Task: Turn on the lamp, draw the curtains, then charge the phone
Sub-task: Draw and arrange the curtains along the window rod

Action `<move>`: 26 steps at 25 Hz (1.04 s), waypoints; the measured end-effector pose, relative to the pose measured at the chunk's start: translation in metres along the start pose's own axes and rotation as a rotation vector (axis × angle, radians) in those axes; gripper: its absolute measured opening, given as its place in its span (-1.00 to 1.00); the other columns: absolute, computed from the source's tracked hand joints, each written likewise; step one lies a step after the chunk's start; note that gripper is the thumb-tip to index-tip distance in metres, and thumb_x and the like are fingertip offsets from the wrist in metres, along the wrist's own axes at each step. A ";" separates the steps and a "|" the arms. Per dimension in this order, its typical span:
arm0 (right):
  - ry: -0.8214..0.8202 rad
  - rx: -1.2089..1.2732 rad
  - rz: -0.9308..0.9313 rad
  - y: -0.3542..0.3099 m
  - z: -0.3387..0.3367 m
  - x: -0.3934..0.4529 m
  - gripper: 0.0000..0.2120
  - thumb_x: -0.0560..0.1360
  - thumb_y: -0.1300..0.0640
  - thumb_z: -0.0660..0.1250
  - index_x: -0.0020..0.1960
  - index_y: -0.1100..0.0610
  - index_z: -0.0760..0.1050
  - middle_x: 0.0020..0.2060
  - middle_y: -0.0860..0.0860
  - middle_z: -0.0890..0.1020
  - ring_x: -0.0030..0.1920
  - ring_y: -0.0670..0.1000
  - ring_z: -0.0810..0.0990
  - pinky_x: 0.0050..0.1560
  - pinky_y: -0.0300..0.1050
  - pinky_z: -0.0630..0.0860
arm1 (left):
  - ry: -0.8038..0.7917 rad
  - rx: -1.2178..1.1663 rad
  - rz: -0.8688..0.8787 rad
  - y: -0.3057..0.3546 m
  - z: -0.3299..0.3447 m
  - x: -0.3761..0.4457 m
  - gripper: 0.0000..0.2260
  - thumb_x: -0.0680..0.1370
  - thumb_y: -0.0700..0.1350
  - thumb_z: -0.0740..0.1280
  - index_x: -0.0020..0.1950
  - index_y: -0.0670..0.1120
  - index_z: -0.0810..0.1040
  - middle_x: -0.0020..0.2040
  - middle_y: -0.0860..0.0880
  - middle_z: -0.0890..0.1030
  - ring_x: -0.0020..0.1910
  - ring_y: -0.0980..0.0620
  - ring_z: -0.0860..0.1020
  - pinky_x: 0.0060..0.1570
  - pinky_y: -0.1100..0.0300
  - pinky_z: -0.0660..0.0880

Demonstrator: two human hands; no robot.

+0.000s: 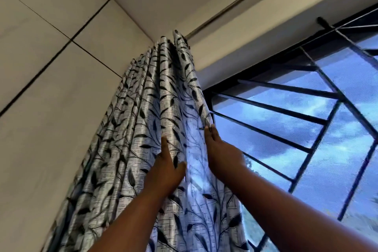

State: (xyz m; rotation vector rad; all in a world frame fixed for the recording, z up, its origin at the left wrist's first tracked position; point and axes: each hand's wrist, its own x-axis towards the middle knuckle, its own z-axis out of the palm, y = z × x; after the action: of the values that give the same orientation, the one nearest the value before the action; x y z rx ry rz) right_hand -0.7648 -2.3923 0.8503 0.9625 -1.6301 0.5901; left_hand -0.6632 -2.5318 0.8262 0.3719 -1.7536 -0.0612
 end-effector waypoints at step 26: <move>0.059 -0.676 0.244 0.310 -0.228 -0.062 -0.20 0.41 0.26 0.23 0.54 -0.08 -0.04 0.52 -0.16 0.15 0.15 0.19 0.59 0.01 0.06 0.57 | -0.148 -0.407 0.226 0.298 0.120 0.017 -0.24 0.53 -0.18 0.22 0.55 0.15 -0.19 -0.24 0.04 0.40 -0.40 0.04 0.37 -0.45 0.17 0.33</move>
State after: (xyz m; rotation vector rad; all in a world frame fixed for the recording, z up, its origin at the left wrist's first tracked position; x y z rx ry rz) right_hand -0.8929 -2.0260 0.8860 0.2512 -1.7332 0.1887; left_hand -0.8459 -2.2738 0.8885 -0.1306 -1.8650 -0.2848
